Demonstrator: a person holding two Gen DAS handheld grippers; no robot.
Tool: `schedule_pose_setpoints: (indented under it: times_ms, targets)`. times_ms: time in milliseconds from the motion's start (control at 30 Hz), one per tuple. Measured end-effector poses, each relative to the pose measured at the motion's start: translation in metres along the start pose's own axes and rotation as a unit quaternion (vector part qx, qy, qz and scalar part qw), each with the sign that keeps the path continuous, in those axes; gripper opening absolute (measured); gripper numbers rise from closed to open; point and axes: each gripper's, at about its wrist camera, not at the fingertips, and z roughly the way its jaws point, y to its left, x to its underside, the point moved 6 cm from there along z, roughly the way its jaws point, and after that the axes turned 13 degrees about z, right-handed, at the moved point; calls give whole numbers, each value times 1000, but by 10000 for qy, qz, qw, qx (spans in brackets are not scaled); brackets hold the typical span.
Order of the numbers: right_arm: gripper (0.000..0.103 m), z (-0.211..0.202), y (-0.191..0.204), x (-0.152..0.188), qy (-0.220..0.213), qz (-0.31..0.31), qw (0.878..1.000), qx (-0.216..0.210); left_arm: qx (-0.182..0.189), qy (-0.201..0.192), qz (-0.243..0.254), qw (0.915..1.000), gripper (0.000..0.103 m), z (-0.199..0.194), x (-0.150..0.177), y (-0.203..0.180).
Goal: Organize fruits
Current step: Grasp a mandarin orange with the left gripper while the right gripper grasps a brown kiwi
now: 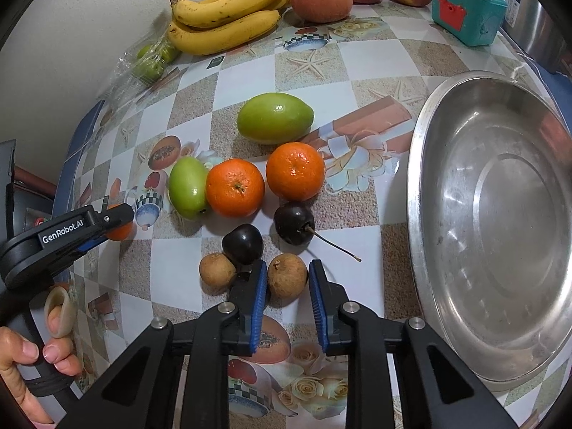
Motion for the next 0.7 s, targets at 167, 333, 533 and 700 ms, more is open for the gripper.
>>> schedule_pose_setpoints:
  times_ms: [167,333,533,700]
  targets:
    - [25,-5,3,-1,-43,-15,10000,-73,14,-106,-2,9999,40,-11,-3,-1]
    - [25,-19,6,-4,-167,6,9997,-196,-15,-280,-12,9996,40,-28,-5,3]
    - [25,-40,11,-8,-415,-11,9986,-319,-47,-514,40,9987,40,-46,-13,2]
    - [25,-47,7,-11,-501,32,9984,-247,-99,-646,145,9978,40,-59,-15,-7]
